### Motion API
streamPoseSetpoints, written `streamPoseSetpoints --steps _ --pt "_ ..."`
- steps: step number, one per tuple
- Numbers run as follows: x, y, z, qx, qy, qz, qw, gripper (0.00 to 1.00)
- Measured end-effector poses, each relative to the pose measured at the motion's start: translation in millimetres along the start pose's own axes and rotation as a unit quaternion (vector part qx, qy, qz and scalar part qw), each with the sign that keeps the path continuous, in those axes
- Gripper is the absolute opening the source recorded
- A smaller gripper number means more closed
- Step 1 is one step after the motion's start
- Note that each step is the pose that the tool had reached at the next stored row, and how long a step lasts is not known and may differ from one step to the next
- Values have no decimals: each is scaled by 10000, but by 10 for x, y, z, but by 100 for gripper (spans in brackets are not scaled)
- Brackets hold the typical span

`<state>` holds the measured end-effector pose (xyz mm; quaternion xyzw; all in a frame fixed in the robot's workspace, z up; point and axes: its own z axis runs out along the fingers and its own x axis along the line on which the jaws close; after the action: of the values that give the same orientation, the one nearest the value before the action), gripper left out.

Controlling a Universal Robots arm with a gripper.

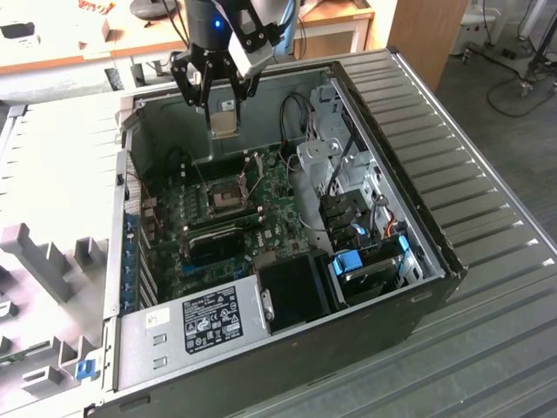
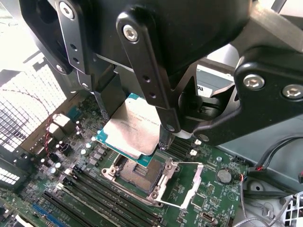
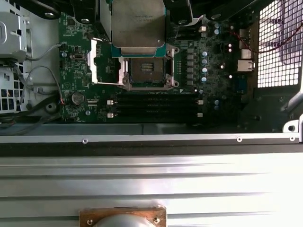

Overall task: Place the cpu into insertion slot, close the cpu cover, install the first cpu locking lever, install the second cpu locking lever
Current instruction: 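Place the cpu into insertion slot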

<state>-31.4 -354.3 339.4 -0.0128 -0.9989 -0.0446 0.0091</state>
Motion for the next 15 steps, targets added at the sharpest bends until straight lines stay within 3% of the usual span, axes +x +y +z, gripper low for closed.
streamPoseSetpoints --steps 9,15 --pt "10 -9 98 -1 -13 -2 10000 54" --pt "10 -10 106 -1 -13 -2 10000 54"
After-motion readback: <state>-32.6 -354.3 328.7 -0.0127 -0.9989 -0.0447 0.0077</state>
